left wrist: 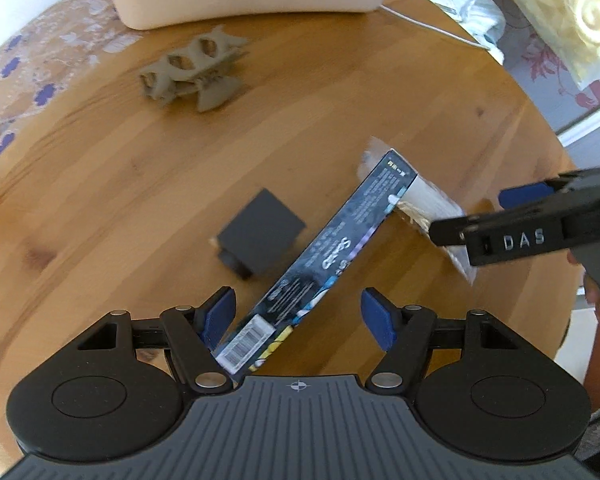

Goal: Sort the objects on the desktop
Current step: 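Grasp the dark blue Sanrio box with the left gripper while the right grasps the clear packet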

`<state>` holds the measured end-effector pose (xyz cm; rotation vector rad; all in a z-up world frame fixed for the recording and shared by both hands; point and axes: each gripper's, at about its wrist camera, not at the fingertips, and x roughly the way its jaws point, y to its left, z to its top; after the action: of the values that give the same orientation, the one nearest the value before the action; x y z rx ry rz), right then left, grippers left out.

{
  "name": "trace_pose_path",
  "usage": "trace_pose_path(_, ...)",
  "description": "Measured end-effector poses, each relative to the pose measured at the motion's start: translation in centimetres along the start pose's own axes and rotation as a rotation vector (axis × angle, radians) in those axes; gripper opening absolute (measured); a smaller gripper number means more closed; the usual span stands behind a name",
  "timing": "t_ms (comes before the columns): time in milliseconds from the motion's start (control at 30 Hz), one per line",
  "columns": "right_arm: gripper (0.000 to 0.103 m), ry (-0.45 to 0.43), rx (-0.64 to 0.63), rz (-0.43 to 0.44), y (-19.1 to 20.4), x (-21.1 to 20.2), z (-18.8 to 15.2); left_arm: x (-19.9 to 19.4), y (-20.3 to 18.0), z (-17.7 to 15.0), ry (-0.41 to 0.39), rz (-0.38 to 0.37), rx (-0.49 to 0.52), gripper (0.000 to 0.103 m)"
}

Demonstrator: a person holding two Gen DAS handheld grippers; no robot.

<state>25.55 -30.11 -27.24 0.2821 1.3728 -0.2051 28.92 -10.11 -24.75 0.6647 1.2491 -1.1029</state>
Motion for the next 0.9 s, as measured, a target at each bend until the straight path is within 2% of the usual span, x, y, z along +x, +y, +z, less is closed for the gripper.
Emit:
trace_pose_path(233, 0.1, 0.016, -0.157, 0.048, -0.5, 0.5, 0.9, 1.4, -1.2, 0.6, 0.024, -0.011, -0.021, 0.071)
trace_pose_path(433, 0.1, -0.072, -0.388, 0.059, 0.3, -0.2, 1.3, 1.9, -2.0, 1.1, 0.0, 0.051, -0.086, 0.069)
trace_pose_path(733, 0.097, -0.144, -0.579, 0.052, 1.8, 0.0, 0.8, 2.1, -2.8, 1.8, 0.003, 0.035, -0.151, 0.066)
trace_pose_path(900, 0.094, -0.178, -0.652, 0.061, 2.6, 0.4, 0.0, 1.8, -2.5, 1.9, 0.003, 0.077, -0.179, 0.049)
